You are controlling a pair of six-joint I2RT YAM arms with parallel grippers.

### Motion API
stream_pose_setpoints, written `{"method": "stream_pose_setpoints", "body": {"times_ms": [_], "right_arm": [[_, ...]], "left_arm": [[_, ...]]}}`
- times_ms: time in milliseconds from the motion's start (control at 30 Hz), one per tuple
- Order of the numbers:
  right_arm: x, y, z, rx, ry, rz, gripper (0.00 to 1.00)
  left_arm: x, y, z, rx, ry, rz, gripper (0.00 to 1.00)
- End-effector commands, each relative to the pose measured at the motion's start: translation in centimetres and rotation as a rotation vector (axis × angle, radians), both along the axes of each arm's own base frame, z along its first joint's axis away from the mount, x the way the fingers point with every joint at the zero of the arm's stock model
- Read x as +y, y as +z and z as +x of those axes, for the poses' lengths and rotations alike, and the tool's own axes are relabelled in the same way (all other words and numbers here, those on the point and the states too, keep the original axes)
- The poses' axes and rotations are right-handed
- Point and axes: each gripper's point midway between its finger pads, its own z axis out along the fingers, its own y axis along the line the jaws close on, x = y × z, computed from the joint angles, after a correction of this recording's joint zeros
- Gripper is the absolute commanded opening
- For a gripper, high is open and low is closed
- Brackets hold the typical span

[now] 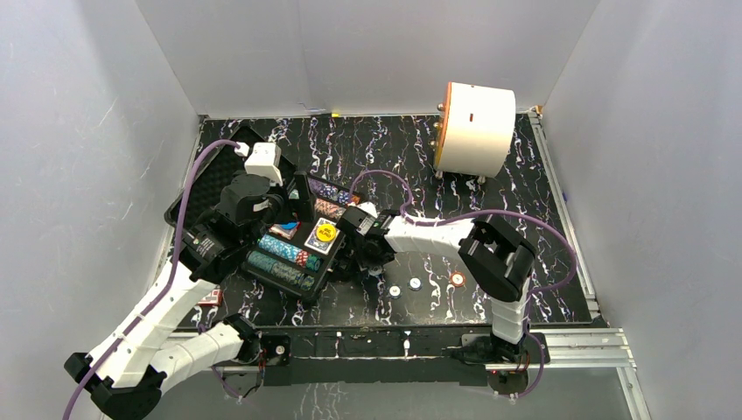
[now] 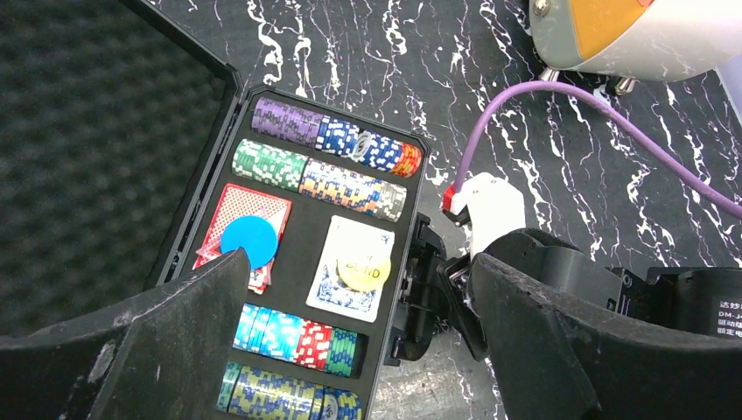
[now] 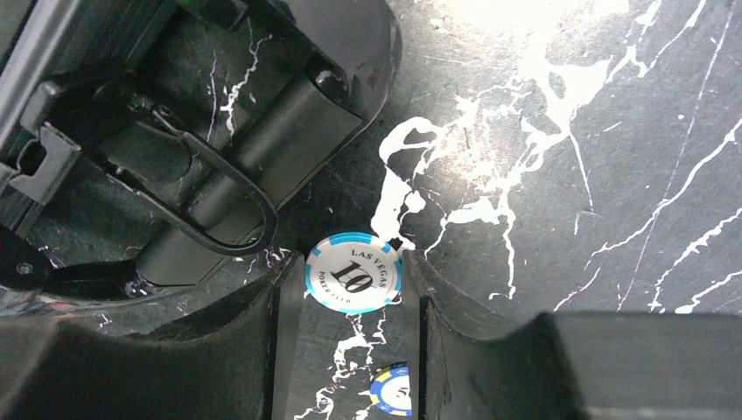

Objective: Pack up texas hold em set

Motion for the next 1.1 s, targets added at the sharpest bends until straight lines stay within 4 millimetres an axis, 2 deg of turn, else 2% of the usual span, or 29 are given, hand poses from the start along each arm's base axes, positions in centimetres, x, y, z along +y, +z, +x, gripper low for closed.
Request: {"method": "stream_pose_setpoints", "body": {"times_ms": [0, 133, 233, 400, 567, 700, 867, 1067], "right_arm": [[-2.8, -1.0, 0.4, -0.035, -0.088, -0.107, 0.49], [-2.8, 0.9, 1.3, -0.077, -0.143, -0.059, 0.49], [-2.9, 2.5, 2.2, -0.097, -0.195, 0.011, 0.5], [-3.5, 3.8, 3.1, -0.08, -0.272, 0.133, 0.5], [-4.3, 4.1, 3.6, -0.042, -0.339, 0.21, 0.5], [-4.3, 4.4, 3.7, 0.01, -0.378, 0.297, 0.5], [-3.8, 5.1, 3.5, 0.101, -0.384, 0.418, 0.5], [-2.7, 6.6, 3.0, 0.197, -0.398, 0.557, 0.5]], "left_arm": [[0.2, 1.1, -0.2, -0.011, 0.016, -0.027, 0.98], [-0.6, -0.8, -0.6, 0.055, 0.001, -0.054, 0.98], [-1.9, -3.4, -1.4, 0.138, -0.044, -0.083, 0.98], [-4.6, -7.2, -2.6, 0.232, -0.166, -0.136, 0.98], [-7.5, -9.6, -3.6, 0.31, -0.289, -0.206, 0.94], [-10.5, -11.1, -4.4, 0.37, -0.398, -0.312, 0.86], [-12.8, -13.1, -4.5, 0.398, -0.412, -0.384, 0.8], [-14.8, -15.0, -4.6, 0.429, -0.409, -0.446, 0.77]]}}
